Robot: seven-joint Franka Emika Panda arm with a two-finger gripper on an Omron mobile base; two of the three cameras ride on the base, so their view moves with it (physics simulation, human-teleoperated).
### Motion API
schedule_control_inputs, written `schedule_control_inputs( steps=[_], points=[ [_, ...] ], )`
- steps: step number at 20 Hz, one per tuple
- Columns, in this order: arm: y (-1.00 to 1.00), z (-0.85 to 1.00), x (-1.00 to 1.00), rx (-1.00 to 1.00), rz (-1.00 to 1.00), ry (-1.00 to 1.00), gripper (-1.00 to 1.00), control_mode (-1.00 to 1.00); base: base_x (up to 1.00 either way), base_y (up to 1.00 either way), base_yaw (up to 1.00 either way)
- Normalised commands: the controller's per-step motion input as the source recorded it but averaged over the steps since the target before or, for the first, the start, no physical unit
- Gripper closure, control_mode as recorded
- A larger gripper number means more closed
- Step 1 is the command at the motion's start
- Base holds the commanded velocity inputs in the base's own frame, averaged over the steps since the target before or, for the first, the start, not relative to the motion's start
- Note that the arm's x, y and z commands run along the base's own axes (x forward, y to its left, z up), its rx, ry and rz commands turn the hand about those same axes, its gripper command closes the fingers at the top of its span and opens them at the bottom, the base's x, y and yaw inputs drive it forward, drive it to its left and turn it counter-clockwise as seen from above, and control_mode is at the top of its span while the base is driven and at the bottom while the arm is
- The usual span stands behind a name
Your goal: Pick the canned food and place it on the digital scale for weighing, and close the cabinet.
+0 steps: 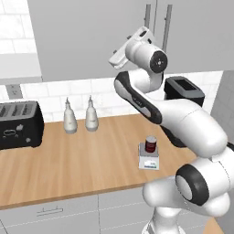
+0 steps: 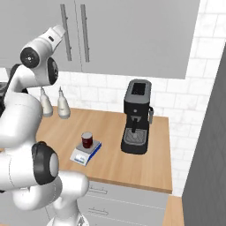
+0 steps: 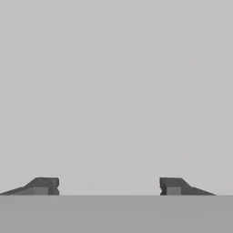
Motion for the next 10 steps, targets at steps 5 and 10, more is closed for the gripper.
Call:
schedule_control_inputs(
  steps=[5, 10],
  points=[
    [0.00, -0.12, 0.89, 0.00, 0.00, 0.04, -1.00, -1.00, 0.00, 0.00, 0.00],
    [0.00, -0.13, 0.70, 0.00, 0.00, 0.01, -1.00, -1.00, 0.00, 0.00, 0.00]
  ],
)
